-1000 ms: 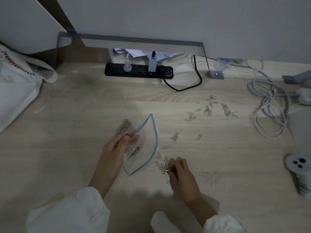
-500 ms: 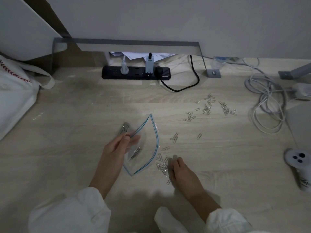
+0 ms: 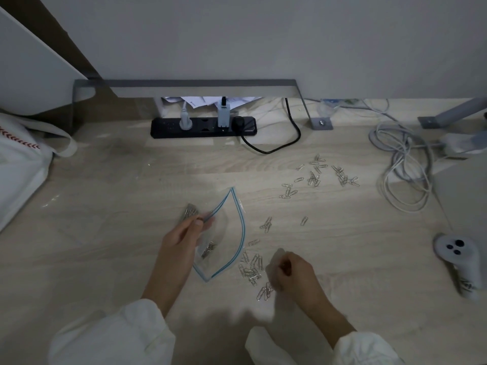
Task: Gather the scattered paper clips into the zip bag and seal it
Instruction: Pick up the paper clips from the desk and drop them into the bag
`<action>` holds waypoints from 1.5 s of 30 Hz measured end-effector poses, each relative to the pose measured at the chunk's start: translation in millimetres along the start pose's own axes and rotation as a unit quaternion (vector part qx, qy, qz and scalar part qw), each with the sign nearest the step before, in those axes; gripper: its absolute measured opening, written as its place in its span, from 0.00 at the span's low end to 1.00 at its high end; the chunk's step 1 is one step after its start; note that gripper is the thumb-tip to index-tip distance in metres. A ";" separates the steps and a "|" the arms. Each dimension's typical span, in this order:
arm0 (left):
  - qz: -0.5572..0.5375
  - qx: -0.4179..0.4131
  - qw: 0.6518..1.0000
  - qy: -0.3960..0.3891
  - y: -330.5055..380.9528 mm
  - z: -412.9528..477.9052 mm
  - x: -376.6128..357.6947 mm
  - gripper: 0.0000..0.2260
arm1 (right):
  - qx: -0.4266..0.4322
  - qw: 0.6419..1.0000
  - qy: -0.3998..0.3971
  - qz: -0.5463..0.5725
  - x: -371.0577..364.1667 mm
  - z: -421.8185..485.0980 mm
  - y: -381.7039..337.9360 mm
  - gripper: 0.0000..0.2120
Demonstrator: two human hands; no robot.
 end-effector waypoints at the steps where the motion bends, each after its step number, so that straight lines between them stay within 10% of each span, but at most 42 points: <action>1: 0.000 0.001 1.000 -0.001 -0.2 0.5 -1.2 0.11 | -0.017 0.999 0.017 0.029 11.1 -1.3 -5.1 0.11; 7: 0.004 0.009 1.000 -0.004 1.0 5.6 -14.3 0.12 | 0.057 0.964 0.021 0.260 54.3 -9.6 -98.9 0.08; 14: 0.030 0.013 0.999 -0.018 -0.4 11.6 -24.3 0.12 | 0.164 0.982 -0.007 0.088 47.3 -7.1 -150.6 0.09; 20: -0.003 -0.010 1.000 0.025 3.1 20.6 -6.4 0.12 | 0.021 0.980 0.192 0.052 125.4 73.2 -40.2 0.10; 31: -0.015 -0.030 0.996 0.077 7.7 36.1 19.4 0.12 | -0.183 0.966 0.132 -0.127 168.3 183.4 72.1 0.28; 45: -0.018 -0.024 0.997 0.071 10.2 39.7 20.6 0.12 | 0.106 0.931 0.036 -0.346 68.9 183.5 -12.4 0.30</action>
Point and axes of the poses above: each hand's wrist, its own z-axis towards the middle knuckle, its own x-axis out of the back of the hand, y = z × x, the point moved 10 cm from there along z, towards the middle knuckle, and after that the axes turned 11 degrees about -z, right-handed, at the moved point
